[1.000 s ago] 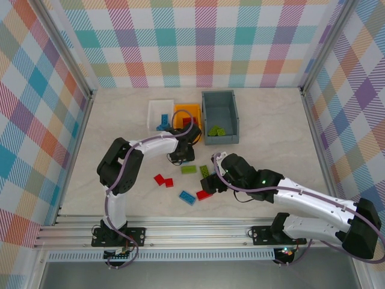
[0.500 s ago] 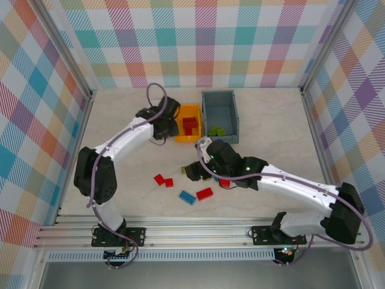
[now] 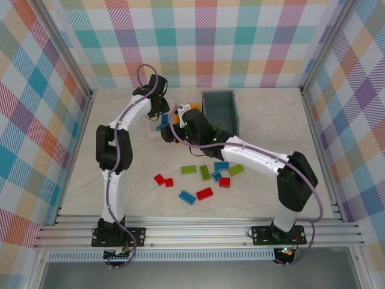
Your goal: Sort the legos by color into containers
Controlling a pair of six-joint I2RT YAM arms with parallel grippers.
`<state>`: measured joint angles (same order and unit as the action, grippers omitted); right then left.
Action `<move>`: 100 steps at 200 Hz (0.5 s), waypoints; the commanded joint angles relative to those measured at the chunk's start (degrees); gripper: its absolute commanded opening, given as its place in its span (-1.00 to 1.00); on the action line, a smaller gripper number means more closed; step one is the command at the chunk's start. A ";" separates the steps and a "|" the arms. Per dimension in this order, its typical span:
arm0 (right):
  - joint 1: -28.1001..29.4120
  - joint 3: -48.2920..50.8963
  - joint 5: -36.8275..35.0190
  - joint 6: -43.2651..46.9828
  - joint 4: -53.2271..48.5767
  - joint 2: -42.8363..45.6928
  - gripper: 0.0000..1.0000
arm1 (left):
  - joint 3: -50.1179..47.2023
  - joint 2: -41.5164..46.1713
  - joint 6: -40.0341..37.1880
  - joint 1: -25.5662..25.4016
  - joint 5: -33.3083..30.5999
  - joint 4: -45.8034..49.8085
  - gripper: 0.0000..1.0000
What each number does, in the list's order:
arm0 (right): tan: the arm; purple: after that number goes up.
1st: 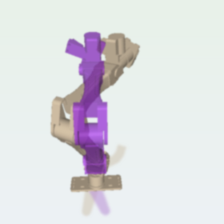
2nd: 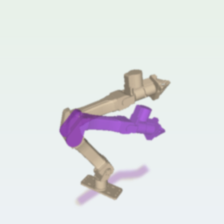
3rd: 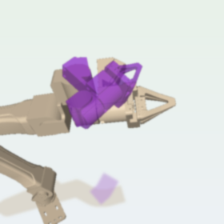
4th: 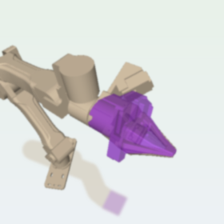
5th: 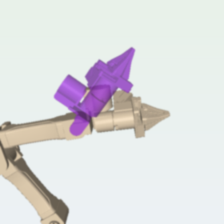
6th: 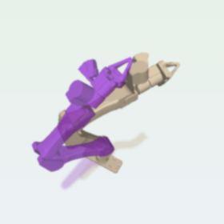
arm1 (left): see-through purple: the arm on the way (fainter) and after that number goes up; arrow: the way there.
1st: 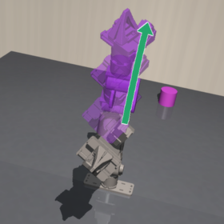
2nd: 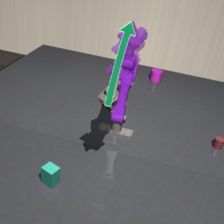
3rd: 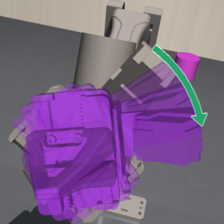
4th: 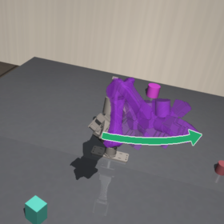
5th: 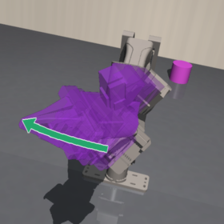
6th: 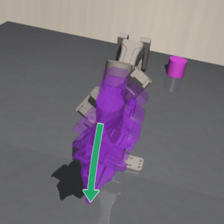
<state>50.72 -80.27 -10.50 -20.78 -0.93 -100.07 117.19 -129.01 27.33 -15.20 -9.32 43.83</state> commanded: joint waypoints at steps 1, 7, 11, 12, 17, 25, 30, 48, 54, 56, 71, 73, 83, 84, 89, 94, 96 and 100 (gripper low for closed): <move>-0.41 -3.71 0.70 -2.83 1.01 -2.58 0.59 | 5.12 -3.21 -0.92 1.23 2.45 2.85 -0.14; -0.44 -4.15 0.94 -3.02 0.94 -3.01 0.58 | 5.85 -3.87 -0.89 1.23 2.55 3.20 -0.07; -0.39 -4.31 1.05 -3.15 0.93 -3.15 0.58 | 6.29 -4.23 -0.86 1.23 2.74 3.39 0.00; -0.42 -4.34 1.12 -3.14 0.93 -3.17 0.58 | 6.39 -4.32 -0.87 1.23 2.78 3.42 0.02; -0.40 -4.38 1.31 -3.31 0.85 -3.20 0.58 | 6.59 -4.55 -0.81 1.23 2.88 3.66 0.12; -0.44 -4.11 1.51 -3.60 0.91 -3.04 0.58 | 6.52 -4.45 -0.71 1.23 3.22 3.71 0.22; -0.40 -3.87 1.61 -3.73 0.93 -2.74 0.58 | 6.48 -4.24 -0.71 1.23 3.38 3.79 0.27; -0.40 -2.09 1.45 -3.68 1.05 -1.35 0.58 | 4.87 -2.24 -0.27 1.23 3.78 3.61 0.38; -0.44 -1.53 1.37 -3.51 1.06 -0.79 0.58 | 4.05 -1.14 -0.07 1.23 4.06 3.14 0.40; -0.40 -1.38 1.36 -3.49 1.03 -0.57 0.58 | 3.74 -0.76 0.03 1.27 4.10 3.00 0.40; -0.42 0.10 0.73 -2.97 0.75 1.21 0.58 | 2.16 2.11 0.59 1.07 4.56 2.55 0.41; -0.42 0.35 0.61 -2.89 0.75 1.48 0.58 | 2.01 2.58 0.68 1.06 4.62 2.50 0.41; -0.43 1.98 -0.05 -2.48 0.67 3.03 0.57 | 0.67 4.84 1.02 0.92 5.15 1.95 0.40; -0.44 2.15 -0.09 -2.46 0.67 3.21 0.57 | 0.50 5.05 1.08 0.90 5.17 1.91 0.40; -0.43 3.09 -0.50 -2.43 0.66 4.02 0.57 | -0.14 6.21 1.22 0.75 5.36 1.64 0.39; -0.42 4.09 -0.94 -2.43 0.43 4.82 0.57 | -0.87 7.64 1.67 0.64 5.52 1.49 0.37; -0.42 4.42 -1.17 -2.43 0.34 5.18 0.57 | -1.18 8.23 1.80 0.57 5.54 1.38 0.37; -0.44 5.29 -1.46 -2.43 0.19 5.93 0.57 | -1.82 9.38 2.15 0.46 5.62 1.22 0.36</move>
<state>50.06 -78.54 -10.13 -23.31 -1.15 -99.57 117.60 -129.16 27.81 -14.46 -5.13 46.02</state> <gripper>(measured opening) 0.787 0.691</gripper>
